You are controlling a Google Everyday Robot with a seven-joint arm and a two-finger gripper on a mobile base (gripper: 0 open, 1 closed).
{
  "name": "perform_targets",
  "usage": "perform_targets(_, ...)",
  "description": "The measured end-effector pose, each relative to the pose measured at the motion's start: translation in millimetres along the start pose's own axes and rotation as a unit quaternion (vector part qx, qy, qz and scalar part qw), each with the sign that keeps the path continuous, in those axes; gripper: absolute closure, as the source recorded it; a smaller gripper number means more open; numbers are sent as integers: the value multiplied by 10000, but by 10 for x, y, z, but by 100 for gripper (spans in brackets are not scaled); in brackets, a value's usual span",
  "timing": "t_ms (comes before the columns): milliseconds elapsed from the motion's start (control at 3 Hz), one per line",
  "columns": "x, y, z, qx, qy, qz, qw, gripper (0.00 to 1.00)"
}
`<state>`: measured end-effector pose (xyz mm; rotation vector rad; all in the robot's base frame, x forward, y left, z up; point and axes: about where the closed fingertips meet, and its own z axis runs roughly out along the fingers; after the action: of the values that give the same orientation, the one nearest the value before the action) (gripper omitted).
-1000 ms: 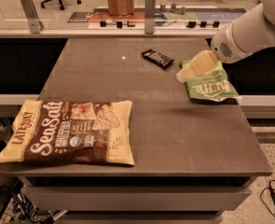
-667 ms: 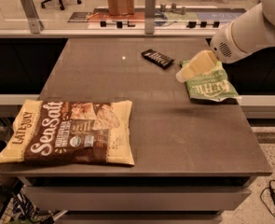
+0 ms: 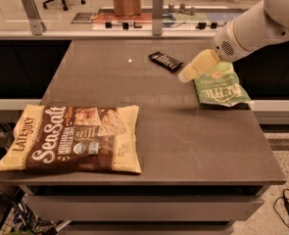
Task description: Move rxbar chocolate near brown chip bag
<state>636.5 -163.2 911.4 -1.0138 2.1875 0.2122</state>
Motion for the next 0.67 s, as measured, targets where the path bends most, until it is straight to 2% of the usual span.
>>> perform_targets(333, -119, 5, 221, -174, -118, -61, 9998, 0)
perform_targets(667, -205, -4, 489, -337, -302, 35, 9990, 0)
